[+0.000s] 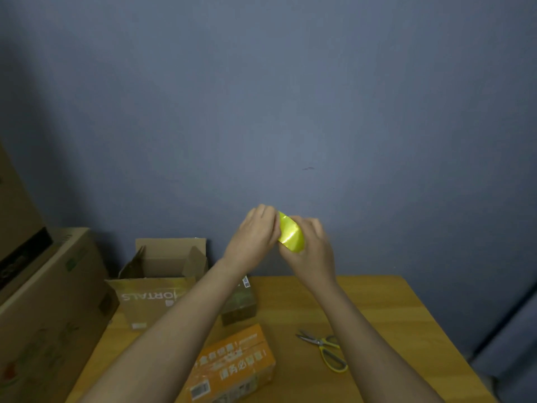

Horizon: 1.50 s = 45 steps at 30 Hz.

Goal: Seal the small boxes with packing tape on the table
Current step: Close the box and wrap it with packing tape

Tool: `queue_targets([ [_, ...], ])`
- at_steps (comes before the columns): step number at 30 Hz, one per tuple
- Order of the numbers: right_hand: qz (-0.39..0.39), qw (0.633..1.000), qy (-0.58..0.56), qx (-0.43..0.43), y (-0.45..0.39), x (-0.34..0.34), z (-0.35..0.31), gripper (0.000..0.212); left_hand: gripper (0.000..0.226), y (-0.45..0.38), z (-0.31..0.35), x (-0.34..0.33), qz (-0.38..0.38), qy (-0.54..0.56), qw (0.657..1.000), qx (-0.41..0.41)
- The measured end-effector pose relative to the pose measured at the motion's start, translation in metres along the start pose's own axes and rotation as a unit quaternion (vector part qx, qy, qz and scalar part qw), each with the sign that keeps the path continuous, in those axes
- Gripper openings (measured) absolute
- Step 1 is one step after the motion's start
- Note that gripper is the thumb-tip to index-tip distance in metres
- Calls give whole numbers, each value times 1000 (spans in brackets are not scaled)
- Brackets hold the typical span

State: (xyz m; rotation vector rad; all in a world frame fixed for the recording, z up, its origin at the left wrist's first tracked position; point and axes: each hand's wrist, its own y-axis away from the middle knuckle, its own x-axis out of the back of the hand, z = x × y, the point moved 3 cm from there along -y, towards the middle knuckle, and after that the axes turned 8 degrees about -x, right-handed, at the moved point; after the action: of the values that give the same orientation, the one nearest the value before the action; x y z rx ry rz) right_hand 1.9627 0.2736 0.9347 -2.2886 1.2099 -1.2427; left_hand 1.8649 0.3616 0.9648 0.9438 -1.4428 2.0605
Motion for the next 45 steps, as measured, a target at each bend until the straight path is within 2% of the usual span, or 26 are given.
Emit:
queue_targets([
  [8,-52,998,30,-28,8,-2,3,45,10,13,-3,-6,-5,38,999,12],
  [14,-54,998,17,-30,10,-5,4,45,12,20,-8,-8,18,163,984,76],
  [22,-61,997,33,-28,8,-7,0,46,14,17,-4,-8,30,81,993,80],
  [26,-47,997,66,-15,13,-13,-1,48,10,19,2,-13,34,51,991,115],
  [29,-60,993,89,-44,13,-15,2,48,12,21,7,-18,11,56,990,127],
  [32,-84,993,26,-83,14,-18,12,48,19,21,6,-21,-30,35,991,125],
  [33,-86,992,-12,-87,16,-19,16,53,16,19,5,-22,-45,24,991,123],
  [35,-108,986,-60,-115,21,-21,28,78,5,15,2,-27,-92,-2,989,115],
  [37,-146,969,-84,-178,30,-24,45,104,8,15,1,-32,-136,-25,984,109],
  [39,-195,946,-111,-234,47,-30,62,110,11,18,0,-38,-159,-41,980,113],
  [40,-214,935,-143,-244,57,-34,69,108,14,20,-1,-41,-169,-41,978,117],
  [42,-219,913,-237,-248,75,-41,79,90,15,25,-1,-50,-189,-6,971,146],
  [45,-158,903,-306,-258,90,-42,84,58,18,36,-3,-63,-214,72,948,225],
])
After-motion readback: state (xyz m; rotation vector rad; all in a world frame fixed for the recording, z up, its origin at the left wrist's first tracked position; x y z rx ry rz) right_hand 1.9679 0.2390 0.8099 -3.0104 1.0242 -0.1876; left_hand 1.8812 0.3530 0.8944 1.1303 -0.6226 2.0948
